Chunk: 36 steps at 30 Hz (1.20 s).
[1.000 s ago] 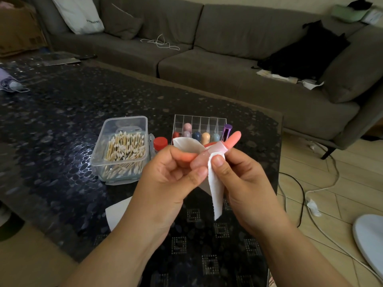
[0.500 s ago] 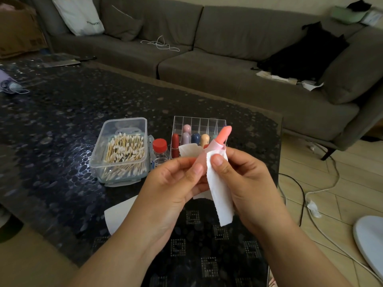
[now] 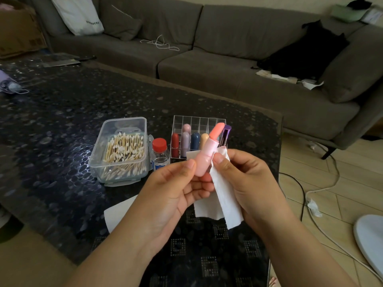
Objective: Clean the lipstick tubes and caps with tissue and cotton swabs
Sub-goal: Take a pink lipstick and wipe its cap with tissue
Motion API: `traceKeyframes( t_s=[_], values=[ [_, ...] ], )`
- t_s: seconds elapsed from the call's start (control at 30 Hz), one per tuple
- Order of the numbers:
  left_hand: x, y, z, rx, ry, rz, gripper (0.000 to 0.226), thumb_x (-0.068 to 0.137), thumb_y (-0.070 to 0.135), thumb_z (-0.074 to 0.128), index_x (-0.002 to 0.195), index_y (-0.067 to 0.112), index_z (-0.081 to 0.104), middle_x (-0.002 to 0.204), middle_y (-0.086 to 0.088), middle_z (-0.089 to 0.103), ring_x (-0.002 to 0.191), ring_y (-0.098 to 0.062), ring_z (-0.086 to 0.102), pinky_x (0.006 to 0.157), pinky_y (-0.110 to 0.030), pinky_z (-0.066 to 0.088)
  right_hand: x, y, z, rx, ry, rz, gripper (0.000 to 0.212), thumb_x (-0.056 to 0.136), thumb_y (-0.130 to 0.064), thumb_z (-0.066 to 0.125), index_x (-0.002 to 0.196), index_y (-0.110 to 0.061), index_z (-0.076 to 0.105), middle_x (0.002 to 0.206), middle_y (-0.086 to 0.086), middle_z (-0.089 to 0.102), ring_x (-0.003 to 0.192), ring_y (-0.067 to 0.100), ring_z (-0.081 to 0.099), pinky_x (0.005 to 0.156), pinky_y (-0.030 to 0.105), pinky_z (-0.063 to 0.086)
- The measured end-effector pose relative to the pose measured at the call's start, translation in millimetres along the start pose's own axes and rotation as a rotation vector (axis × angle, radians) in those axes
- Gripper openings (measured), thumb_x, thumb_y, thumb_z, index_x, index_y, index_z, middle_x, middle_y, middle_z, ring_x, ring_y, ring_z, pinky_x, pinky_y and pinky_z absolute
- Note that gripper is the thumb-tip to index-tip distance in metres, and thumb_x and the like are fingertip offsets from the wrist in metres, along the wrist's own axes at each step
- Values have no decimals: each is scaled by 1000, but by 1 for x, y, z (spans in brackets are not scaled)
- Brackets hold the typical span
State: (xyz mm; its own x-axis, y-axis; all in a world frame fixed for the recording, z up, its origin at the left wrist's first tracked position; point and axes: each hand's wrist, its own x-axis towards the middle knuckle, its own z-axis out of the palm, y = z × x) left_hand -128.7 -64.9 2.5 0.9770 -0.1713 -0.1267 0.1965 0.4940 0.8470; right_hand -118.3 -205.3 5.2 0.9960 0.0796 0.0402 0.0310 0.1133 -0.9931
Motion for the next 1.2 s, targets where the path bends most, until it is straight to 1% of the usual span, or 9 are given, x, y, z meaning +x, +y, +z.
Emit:
traceKeyframes(
  t_s=[0.1, 0.27, 0.4, 0.57, 0.67, 0.77, 0.9, 1.03, 1.2],
  values=[
    [-1, 1, 1, -8, 0, 5, 33, 74, 25, 56, 89, -2, 67, 71, -13, 67, 65, -18, 66, 59, -22, 55, 0, -1, -1, -76, 42, 5, 18, 79, -30, 65, 87, -17, 75, 82, 5, 73, 73, 15, 66, 68, 27, 55],
    [0, 4, -1, -49, 22, 4, 34, 73, 24, 56, 94, -1, 65, 71, -11, 68, 64, -17, 66, 59, -22, 56, 7, 8, -11, -487, 239, -7, 8, 83, -29, 70, 89, -28, 66, 82, -8, 69, 75, 4, 63, 62, 14, 45],
    [0, 6, -3, -62, 24, -8, 31, 71, 20, 58, 95, 2, 65, 75, -11, 70, 67, -16, 68, 61, -23, 57, 9, 20, -7, -814, 150, -104, 3, 87, -27, 66, 89, -26, 65, 75, -14, 61, 73, -7, 57, 63, 5, 43],
    [0, 5, -6, -62, 32, -8, 25, 70, 17, 59, 91, 5, 65, 79, -12, 72, 72, -19, 70, 65, -25, 58, 14, 34, 0, -1137, 40, -248, 14, 90, -16, 58, 101, -21, 66, 91, -9, 62, 80, 3, 55, 70, 14, 44],
    [-1, 5, -8, -59, 30, -19, 28, 71, 17, 59, 95, 4, 65, 80, -12, 72, 73, -18, 70, 65, -25, 58, 14, 35, 2, -1236, -135, -163, 21, 89, -30, 61, 110, -27, 62, 101, -10, 59, 92, 6, 53, 79, 20, 45],
    [0, 7, -11, -44, 32, -8, 28, 72, 18, 59, 95, 5, 66, 79, -11, 72, 73, -17, 69, 67, -25, 59, 10, 25, -1, -1141, -98, -147, 36, 88, -35, 63, 123, -32, 57, 104, -18, 58, 87, -5, 52, 81, 9, 45],
    [-1, 6, -14, 62, 20, 20, 28, 69, 20, 61, 94, 8, 68, 82, -9, 73, 76, -17, 69, 69, -23, 58, 2, -9, -8, -501, 128, -154, 28, 79, -47, 56, 104, -36, 63, 79, -10, 67, 58, -9, 55, 53, 5, 41],
    [-3, 3, -13, 160, 4, 36, 33, 64, 25, 66, 92, 10, 70, 84, -8, 73, 77, -17, 70, 71, -23, 57, -1, -20, -11, -264, 37, -214, 35, 72, -45, 55, 104, -33, 64, 73, -25, 64, 70, -7, 58, 66, 9, 43],
    [-3, -1, -12, 249, 5, 42, 43, 59, 32, 68, 97, 10, 70, 82, -6, 73, 79, -17, 69, 72, -23, 56, 2, -16, -12, -235, 38, -209, 28, 75, -35, 60, 98, -24, 71, 88, -11, 72, 81, -5, 62, 71, 9, 45]
  ],
)
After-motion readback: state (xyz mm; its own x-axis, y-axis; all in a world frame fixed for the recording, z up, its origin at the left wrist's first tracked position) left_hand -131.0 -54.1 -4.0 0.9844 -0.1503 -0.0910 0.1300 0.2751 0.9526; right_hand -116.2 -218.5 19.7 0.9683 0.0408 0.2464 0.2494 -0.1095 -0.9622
